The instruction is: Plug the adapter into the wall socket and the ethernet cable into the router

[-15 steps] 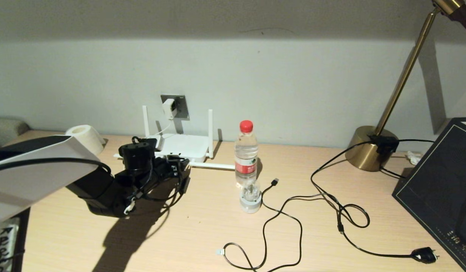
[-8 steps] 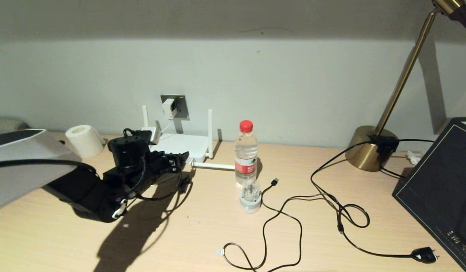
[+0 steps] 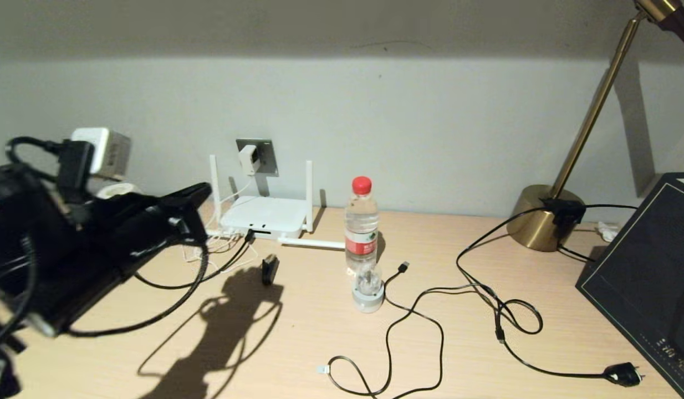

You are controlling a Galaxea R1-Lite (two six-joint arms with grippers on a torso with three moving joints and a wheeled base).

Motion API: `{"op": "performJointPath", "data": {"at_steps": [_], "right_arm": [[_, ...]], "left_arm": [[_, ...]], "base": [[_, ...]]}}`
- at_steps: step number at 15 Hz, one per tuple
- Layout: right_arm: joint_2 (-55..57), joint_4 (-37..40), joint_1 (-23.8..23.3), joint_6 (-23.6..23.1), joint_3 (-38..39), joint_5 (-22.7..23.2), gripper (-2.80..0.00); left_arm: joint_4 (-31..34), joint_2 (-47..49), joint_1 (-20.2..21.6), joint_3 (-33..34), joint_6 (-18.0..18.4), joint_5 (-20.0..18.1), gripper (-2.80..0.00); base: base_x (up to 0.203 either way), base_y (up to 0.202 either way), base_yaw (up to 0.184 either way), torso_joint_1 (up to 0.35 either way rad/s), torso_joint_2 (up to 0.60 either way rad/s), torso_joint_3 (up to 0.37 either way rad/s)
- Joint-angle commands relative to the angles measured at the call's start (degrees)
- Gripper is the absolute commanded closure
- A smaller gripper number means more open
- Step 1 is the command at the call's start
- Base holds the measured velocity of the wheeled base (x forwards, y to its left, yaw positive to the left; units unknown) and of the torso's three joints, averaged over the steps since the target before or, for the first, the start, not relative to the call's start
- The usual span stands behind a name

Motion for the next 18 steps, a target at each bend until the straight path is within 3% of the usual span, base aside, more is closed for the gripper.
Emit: {"op": "performJointPath", "data": {"at_steps": [1,4,6,7,10,11,14,16,18], "right_arm": [[0.09,-0.07,0.0,-0.03,2.02,0.02,0.0],[0.09,-0.07,0.0,-0.03,2.02,0.02,0.0],[0.09,-0.15,0.0,0.14,2.02,0.02,0.0],[0.09,-0.15,0.0,0.24,2.02,0.02,0.0],[0.09,-0.14,0.0,0.22,2.02,0.02,0.0],[0.09,-0.15,0.0,0.01,2.02,0.02,0.0],[0.09,-0.08,0.0,0.24,2.02,0.02,0.0],[0.09,-0.07,0.0,0.24,2.02,0.02,0.0],[0.09,-0.1,0.0,0.24,2.02,0.02,0.0]], "left_arm": [[9.79,-22.8,-2.71,11.21,0.8,0.87,0.0],[33.65,-42.15,-6.94,25.76,1.24,-1.24,0.0],[50.07,-51.01,-7.6,29.25,-0.69,-3.95,0.0],[54.84,-52.9,-5.53,29.94,-1.52,-4.57,0.0],[55.51,-57.62,10.7,30.7,-0.4,-5.46,0.0],[55.07,-62.45,13.65,30.95,0.59,-5.88,0.0],[53.31,-78.83,16.82,31.75,2.87,-7.88,0.0],[52.4,-81.58,18.38,32.23,2.75,-8.1,0.0],[51.79,-81.04,18.94,32.43,-3.02,-6.03,0.0]], "base": [[0.0,0.0,0.0,0.0,0.0,0.0],[0.0,0.0,0.0,0.0,0.0,0.0],[0.0,0.0,0.0,0.0,0.0,0.0],[0.0,0.0,0.0,0.0,0.0,0.0],[0.0,0.0,0.0,0.0,0.0,0.0],[0.0,0.0,0.0,0.0,0.0,0.0],[0.0,0.0,0.0,0.0,0.0,0.0],[0.0,0.0,0.0,0.0,0.0,0.0],[0.0,0.0,0.0,0.0,0.0,0.0]]}}
